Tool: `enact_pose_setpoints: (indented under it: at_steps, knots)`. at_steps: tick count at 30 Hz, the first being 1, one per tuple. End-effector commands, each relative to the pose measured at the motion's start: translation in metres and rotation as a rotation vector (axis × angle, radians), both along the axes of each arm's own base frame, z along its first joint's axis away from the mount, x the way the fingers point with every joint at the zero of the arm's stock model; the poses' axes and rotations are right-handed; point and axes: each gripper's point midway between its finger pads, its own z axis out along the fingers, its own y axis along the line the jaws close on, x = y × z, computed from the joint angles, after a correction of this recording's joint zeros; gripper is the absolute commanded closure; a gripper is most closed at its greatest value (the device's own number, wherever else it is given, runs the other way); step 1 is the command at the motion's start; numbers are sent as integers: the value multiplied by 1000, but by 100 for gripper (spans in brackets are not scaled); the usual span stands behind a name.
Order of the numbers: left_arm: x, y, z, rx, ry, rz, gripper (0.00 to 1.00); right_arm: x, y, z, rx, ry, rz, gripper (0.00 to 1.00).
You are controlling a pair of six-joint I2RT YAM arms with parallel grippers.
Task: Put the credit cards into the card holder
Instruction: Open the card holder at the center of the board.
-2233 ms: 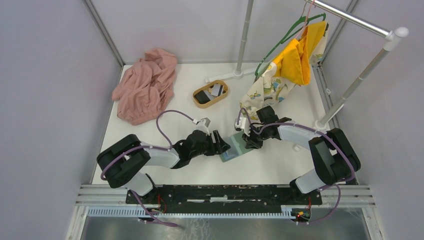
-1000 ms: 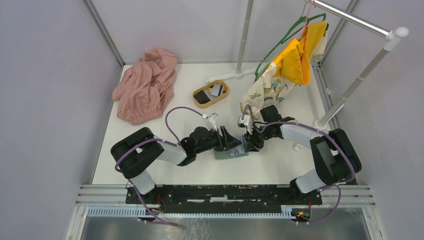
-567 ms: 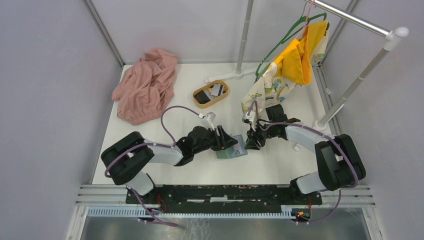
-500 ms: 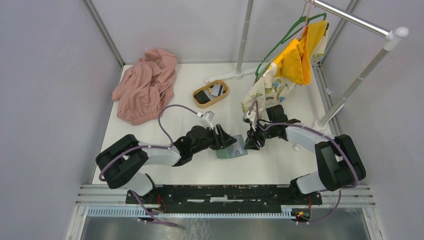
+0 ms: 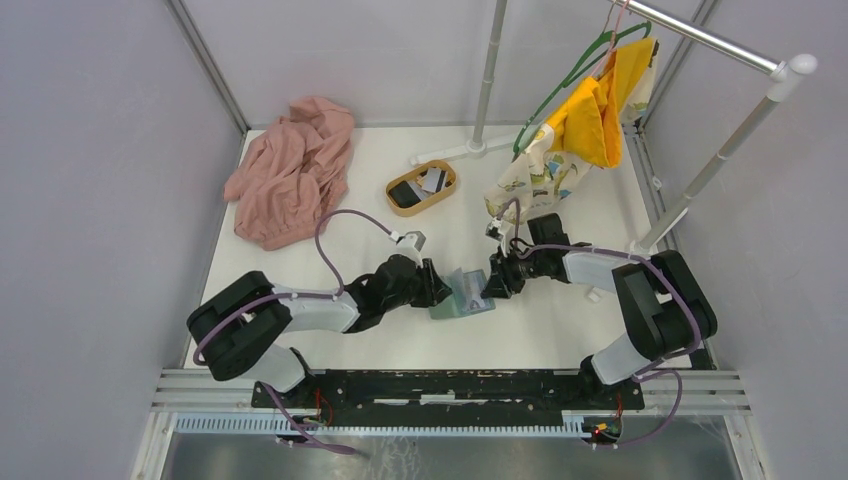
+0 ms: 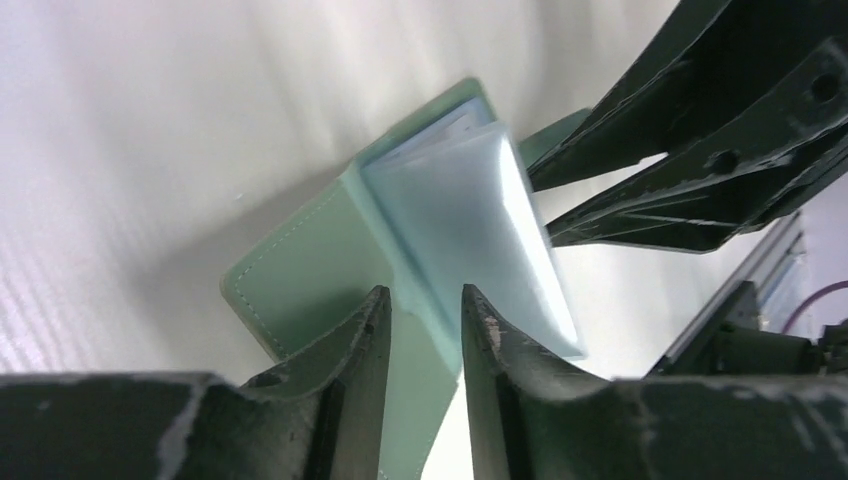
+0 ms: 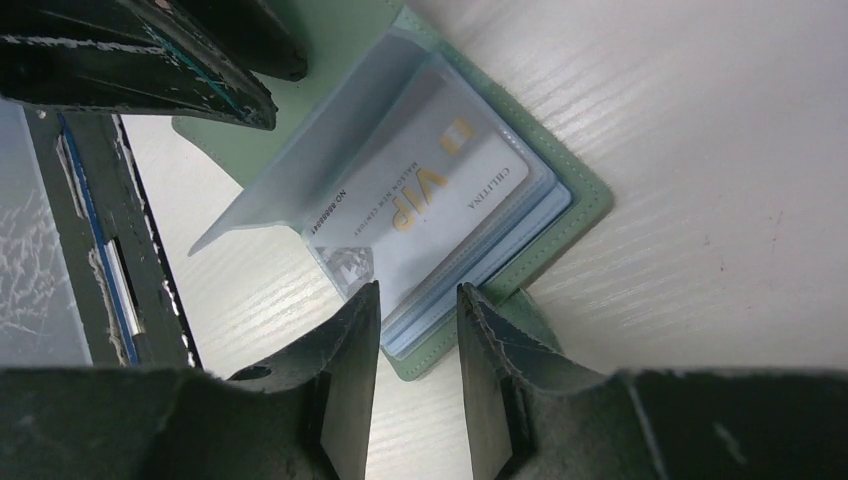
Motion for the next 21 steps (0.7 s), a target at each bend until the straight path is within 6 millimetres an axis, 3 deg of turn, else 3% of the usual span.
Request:
enact_pose_setpoints:
  at_steps: [1,8,21]
  knots:
    - [3,5,-12,87,-20,-15,65,8,3,-5,5,53,-59,60]
    - [-6,6,-39,133,39,-40,87,1,11,0,59,120,-46,59]
    - [-11,-1,-52,127,71,-75,90,-8,26,31,215,137,46,61]
